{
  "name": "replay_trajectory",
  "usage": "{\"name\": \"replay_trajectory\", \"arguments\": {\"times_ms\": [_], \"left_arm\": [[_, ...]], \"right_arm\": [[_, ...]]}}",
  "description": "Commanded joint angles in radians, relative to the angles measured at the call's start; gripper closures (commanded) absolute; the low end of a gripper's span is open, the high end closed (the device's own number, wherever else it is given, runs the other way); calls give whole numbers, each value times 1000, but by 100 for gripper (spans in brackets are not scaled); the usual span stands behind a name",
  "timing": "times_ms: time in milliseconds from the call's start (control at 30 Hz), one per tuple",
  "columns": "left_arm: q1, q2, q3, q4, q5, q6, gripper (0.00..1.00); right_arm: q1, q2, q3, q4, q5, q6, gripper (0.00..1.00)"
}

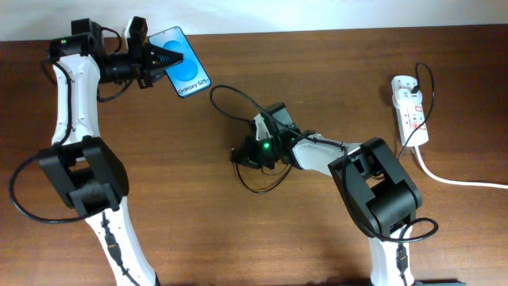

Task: Plug charger to phone and switch on socket
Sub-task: 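Grasp the black cable's USB-C plug with the right gripper, then push the USB-C plug up into the phone's bottom port with the right gripper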

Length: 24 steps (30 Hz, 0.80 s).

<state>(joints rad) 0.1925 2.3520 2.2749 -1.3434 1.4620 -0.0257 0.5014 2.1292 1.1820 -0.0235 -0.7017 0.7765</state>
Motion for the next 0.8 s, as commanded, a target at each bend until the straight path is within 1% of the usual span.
{"name": "replay_trajectory", "arguments": {"times_ms": [0,33,100,167,200,267,333,367,433,467,567,633,767], "left_arm": [[-1,-13,13,-2,34,19,100],[-3,-13,13,-2,34,20,100],[-18,-13,13,-2,34,20,100],[-35,-13,13,-2,34,21,100],[-52,-13,13,-2,35,24,100],[-93,-13,13,-2,48,31,100],[-139,-13,13,-2,112,53,100],[-157,-13,13,-1,112,53,100],[-196,-13,13,0,112,53,100],[-206,-13,13,-1,112,53,100],[-202,-13,13,-1,112,53,100],[-193,-13,13,3,113,53,100],[-192,-13,13,15,112,53,100]], "right_arm": [[-53,-182,2,-48,-39,-118,96],[-69,-243,2,-71,-39,-138,96],[-131,-460,2,-134,-60,-145,96],[-184,-589,2,-176,-95,-154,96],[-219,-665,2,-223,-108,-177,96],[-248,-746,2,-309,-108,-197,96],[-230,-748,-2,-337,-153,-193,96],[-206,-737,-4,-329,-155,-193,96],[-151,-718,-4,-260,-155,-185,96],[-129,-709,-4,-223,-155,-156,96],[-105,-651,-5,-180,-179,-109,96],[-100,-582,-5,-72,-302,-92,96],[-100,-534,-5,-63,-285,-87,96]]}}
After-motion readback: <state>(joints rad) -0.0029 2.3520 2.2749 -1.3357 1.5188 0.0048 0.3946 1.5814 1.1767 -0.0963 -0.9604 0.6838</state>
